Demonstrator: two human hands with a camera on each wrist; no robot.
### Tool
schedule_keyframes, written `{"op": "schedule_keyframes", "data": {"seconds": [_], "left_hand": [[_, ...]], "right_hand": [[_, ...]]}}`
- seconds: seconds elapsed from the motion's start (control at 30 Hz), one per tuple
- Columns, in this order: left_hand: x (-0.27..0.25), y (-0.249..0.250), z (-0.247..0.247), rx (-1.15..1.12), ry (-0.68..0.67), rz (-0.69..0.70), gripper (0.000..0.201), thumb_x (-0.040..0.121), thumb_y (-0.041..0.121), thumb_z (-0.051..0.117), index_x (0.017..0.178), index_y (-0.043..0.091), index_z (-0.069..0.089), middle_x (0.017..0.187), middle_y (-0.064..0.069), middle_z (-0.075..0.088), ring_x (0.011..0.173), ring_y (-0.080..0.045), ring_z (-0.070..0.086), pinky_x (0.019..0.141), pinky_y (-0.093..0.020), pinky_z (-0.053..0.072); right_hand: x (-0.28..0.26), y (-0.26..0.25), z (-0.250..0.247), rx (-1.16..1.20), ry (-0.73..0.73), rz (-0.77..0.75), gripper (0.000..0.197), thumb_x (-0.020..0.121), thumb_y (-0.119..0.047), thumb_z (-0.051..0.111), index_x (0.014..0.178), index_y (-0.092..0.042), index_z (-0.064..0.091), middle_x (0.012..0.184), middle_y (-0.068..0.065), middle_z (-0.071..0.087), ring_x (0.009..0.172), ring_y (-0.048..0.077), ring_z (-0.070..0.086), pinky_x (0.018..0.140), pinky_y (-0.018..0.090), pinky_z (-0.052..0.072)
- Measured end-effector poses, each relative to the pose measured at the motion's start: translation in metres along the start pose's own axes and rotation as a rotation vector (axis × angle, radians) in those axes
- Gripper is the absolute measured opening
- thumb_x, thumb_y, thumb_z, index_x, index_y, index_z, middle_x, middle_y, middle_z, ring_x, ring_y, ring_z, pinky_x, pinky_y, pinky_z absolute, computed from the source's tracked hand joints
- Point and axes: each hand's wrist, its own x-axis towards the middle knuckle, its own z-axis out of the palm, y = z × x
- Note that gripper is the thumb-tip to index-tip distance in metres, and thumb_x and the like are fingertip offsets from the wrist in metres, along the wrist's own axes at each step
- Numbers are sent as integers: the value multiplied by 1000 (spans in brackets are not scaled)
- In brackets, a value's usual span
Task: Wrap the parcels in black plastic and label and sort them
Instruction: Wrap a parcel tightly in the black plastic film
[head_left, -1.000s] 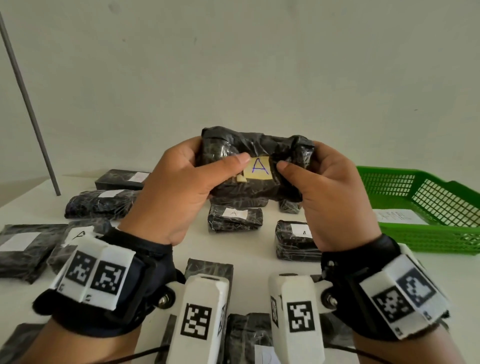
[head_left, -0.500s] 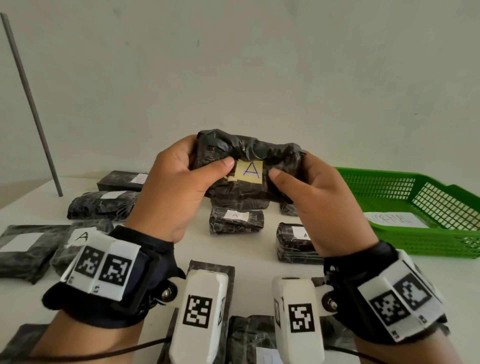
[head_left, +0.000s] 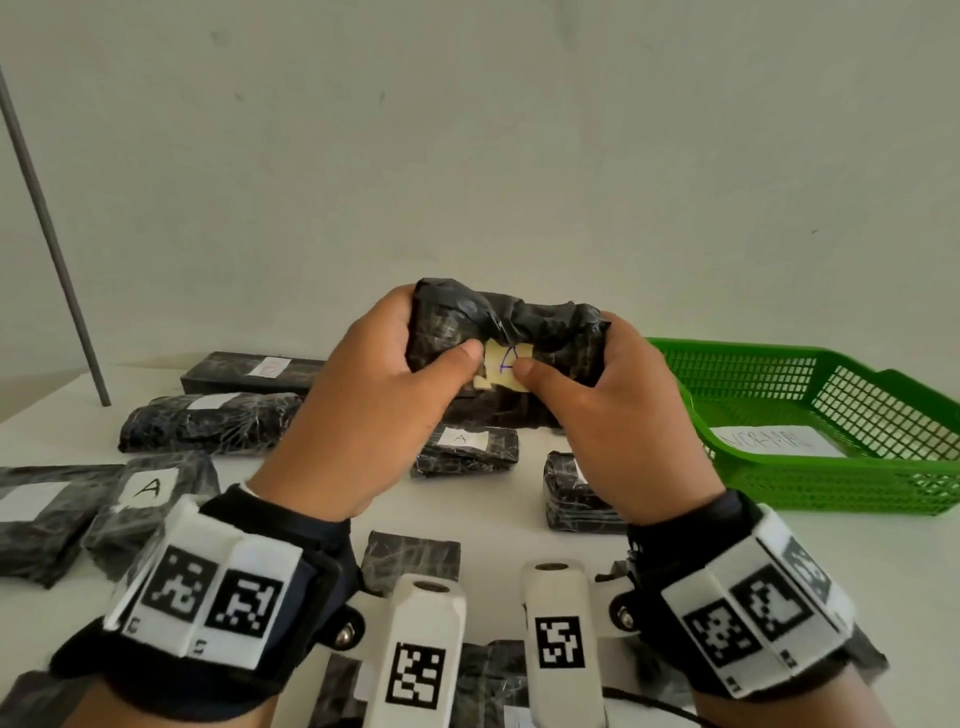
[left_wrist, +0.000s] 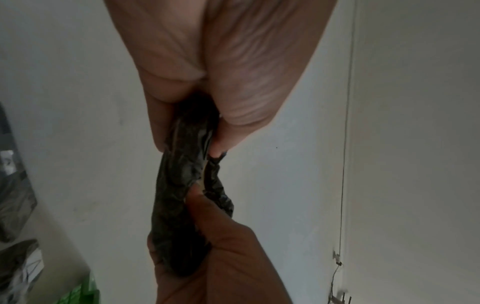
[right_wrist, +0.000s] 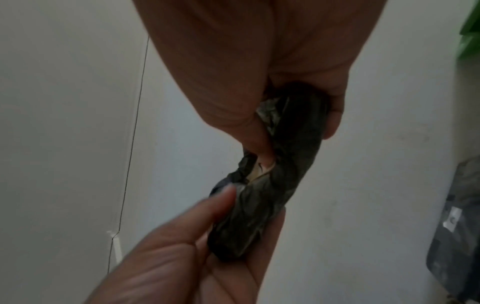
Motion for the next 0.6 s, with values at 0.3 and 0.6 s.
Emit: {"op": "schedule_keyframes", "data": {"seconds": [0.3, 0.6], "left_hand": [[-1, 2, -6, 35, -31, -44, 32, 86, 14, 81, 112, 29, 70, 103, 3, 79, 97, -18, 76, 94, -47, 60], [1, 2, -9, -53, -26, -27, 34, 76, 18, 78, 109, 27, 74, 105, -3, 79, 100, -25, 76, 96, -53, 59]], "right_hand": [[-1, -2, -2, -42, -100, -24, 43, 92, -19, 79, 131, -21, 60, 111, -9, 73, 99, 5, 71, 88, 25, 60], [-2, -5, -9, 15, -160, -78, 46, 91, -10, 78, 132, -19, 58, 89, -18, 62, 72, -16, 60, 66, 4, 46]]}}
